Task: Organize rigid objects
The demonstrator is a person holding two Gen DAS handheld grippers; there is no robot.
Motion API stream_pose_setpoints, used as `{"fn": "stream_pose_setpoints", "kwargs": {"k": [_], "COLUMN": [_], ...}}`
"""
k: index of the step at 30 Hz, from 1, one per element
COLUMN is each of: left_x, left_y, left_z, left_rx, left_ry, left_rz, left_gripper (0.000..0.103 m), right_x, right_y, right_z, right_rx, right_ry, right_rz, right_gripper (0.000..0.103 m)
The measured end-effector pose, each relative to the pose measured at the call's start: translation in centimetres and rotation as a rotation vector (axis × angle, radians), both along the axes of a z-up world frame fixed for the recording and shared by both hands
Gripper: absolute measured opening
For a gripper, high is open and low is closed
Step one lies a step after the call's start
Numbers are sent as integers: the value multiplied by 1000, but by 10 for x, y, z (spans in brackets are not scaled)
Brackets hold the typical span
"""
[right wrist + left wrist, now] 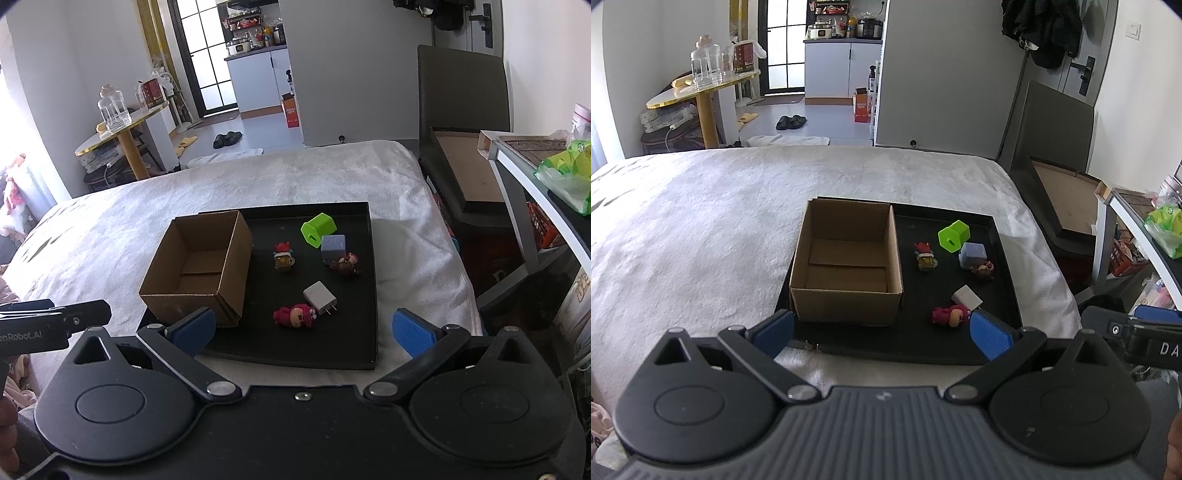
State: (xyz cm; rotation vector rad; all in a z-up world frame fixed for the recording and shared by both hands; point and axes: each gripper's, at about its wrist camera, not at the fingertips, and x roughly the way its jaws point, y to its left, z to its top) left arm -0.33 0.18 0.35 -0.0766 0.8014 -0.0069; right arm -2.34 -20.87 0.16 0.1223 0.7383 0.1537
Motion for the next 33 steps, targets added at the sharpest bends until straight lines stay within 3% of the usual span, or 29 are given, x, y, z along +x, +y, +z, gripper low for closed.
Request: {"fn": "stream_pose_setpoints", "kwargs": {"k": [9,15,20,24,33], "left_x": [-1,9,18,36,75], "left_y": [-10,-9,-5,4,23], "left_z": [7,1,0,-2,-6], "left_rx": [54,53,74,49,82], "left_ry": [38,136,115,155,161], "left_rz": [-32,-42,-51,-59,-78], "left_gripper": [101,101,101,101,100], "right_x": [1,5,13,21,33], "right_y": [0,2,1,0,-1], "right_z": [1,0,-4,-10,-22], "right_rx": [7,1,9,-3,-3], "right_ry": [-7,-3,5,12,2], "right_rz": [9,14,8,6,-10], "right_gripper": [103,103,103,103,103]}}
